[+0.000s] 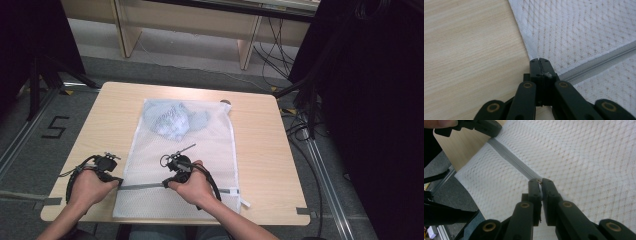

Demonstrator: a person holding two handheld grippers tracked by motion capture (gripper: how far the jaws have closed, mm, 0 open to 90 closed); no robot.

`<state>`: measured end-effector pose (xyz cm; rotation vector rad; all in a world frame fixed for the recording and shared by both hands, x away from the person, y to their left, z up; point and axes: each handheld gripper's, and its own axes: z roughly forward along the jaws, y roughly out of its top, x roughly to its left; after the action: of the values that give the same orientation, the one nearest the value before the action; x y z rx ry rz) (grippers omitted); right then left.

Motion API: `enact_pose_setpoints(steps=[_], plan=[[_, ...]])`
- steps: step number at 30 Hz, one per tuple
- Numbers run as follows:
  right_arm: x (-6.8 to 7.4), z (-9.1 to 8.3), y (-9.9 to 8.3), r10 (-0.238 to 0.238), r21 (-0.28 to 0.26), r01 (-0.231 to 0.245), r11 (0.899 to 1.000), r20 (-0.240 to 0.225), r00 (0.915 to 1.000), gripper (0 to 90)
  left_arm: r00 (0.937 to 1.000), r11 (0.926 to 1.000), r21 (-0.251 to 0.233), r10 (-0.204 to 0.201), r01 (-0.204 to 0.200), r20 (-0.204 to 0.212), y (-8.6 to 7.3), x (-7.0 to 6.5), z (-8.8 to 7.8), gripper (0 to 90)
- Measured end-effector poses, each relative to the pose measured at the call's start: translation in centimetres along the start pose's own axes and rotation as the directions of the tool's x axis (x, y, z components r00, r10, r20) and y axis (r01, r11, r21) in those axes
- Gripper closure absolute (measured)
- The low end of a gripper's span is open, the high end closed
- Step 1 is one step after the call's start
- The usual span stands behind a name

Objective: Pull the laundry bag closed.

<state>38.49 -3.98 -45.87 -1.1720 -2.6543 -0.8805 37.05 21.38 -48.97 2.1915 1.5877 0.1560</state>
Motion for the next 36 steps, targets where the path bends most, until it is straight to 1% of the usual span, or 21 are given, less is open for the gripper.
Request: enact_pose_setpoints(steps=[2,4,5,6,7,9,10,13,14,15,18,19,20,22,23,26,29,31,34,35,36], plan=[[-0.1,-0.1,-0.1,-0.005,0.003,0.005,1.0,0.009,0.9999,87.0,1.0,1.0,-0.001,0.0,0.0,0.0,0.0,0.0,0.0,89.8],[-0.1,-0.2,-0.1,-0.001,0.001,0.001,1.0,0.006,1.0,87.0,1.0,1.0,-0.001,0.0,0.0,0.0,0.0,0.0,0.0,89.8],[-0.1,-0.1,-0.1,0.0,-0.011,0.0,1.0,0.002,1.0,87.0,1.0,1.0,-0.001,0.0,0.0,0.0,0.0,0.0,0.0,89.8],[-0.1,-0.2,-0.1,0.0,-0.006,0.0,1.0,0.007,1.0,87.0,1.0,1.0,-0.001,0.0,0.0,0.0,0.0,0.0,0.0,89.8],[-0.2,-0.3,-0.2,0.003,0.003,-0.003,1.0,0.0,1.0,87.0,1.0,1.0,-0.001,0.0,0.0,0.0,0.0,0.0,0.0,89.9],[-0.3,-0.3,-0.2,0.007,0.002,-0.007,1.0,0.007,0.9999,87.0,1.0,1.0,0.001,0.0,0.0,0.001,0.0,0.0,0.0,89.9],[-0.3,-0.4,-0.3,0.005,0.001,-0.005,1.0,0.0,1.0,87.0,1.0,1.0,-0.001,-0.002,0.002,0.001,0.0,0.0,0.0,89.9],[-0.4,-0.4,-0.4,0.007,-0.001,-0.007,1.0,0.008,0.9999,87.0,1.0,1.0,0.0,0.0,0.0,0.001,0.0,0.0,0.0,89.8],[-0.6,-0.5,-0.5,0.005,0.0,-0.005,1.0,0.002,1.0,87.0,1.0,1.0,0.0,-0.001,0.001,0.0,0.0,0.0,0.0,89.9],[-0.5,-0.6,-0.5,0.023,0.003,-0.023,1.0,0.008,0.9997,87.0,1.0,1.0,0.0,-0.001,0.001,0.0,0.0,0.0,0.0,89.9],[-0.5,-0.7,-0.6,0.03,0.004,-0.03,1.0,0.009,0.9995,87.0,1.0,1.0,0.0,-0.002,0.002,0.001,0.0,0.0,0.0,89.8],[-0.5,-0.7,-0.6,0.041,0.006,-0.041,0.999,0.007,0.9991,87.0,1.0,1.0,-0.001,0.0,0.0,0.001,0.0,0.0,0.0,89.9],[-0.5,-0.8,-0.6,0.031,0.003,-0.031,1.0,0.004,0.9995,87.0,1.0,1.0,0.0,0.002,-0.002,0.0,0.0,0.0,0.0,89.9],[-0.5,-0.8,-0.7,0.035,0.004,-0.035,0.999,0.003,0.9994,87.0,1.0,1.0,0.0,0.002,-0.002,0.0,0.0,0.0,0.0,89.9],[-0.7,-0.8,-0.7,0.027,-0.001,-0.027,1.0,0.012,0.9996,87.0,1.0,1.0,-0.001,0.003,-0.003,0.0,0.0,0.0,0.0,89.9],[-0.8,-0.8,-0.8,0.038,0.005,-0.038,0.999,0.012,0.9992,87.0,1.0,1.0,-0.001,0.003,-0.003,0.0,0.0,0.0,0.0,89.9],[-0.8,-0.8,-0.8,0.035,0.005,-0.035,0.999,0.012,0.9993,87.0,1.0,1.0,0.003,0.008,-0.008,-0.001,0.0,0.0,0.0,89.9],[-0.7,-1.0,-0.9,0.037,0.001,-0.037,0.999,0.005,0.9993,87.0,1.0,1.0,-0.002,0.003,-0.003,-0.001,0.0,0.0,0.0,89.9],[-0.7,-1.1,-0.9,0.033,0.001,-0.033,0.999,0.01,0.9994,87.0,1.0,1.0,-0.001,0.003,-0.003,-0.001,0.0,0.0,0.0,89.9],[-0.8,-1.2,-0.9,0.035,0.001,-0.035,0.999,0.015,0.9993,87.0,0.9999,0.9998,0.008,0.017,-0.017,-0.004,0.0,0.1,-0.1,89.9],[-0.8,-1.2,-0.9,0.035,0.001,-0.035,0.999,0.015,0.9993,87.0,0.9999,0.9998,0.008,0.017,-0.017,-0.004,0.0,0.1,-0.1,89.9]])
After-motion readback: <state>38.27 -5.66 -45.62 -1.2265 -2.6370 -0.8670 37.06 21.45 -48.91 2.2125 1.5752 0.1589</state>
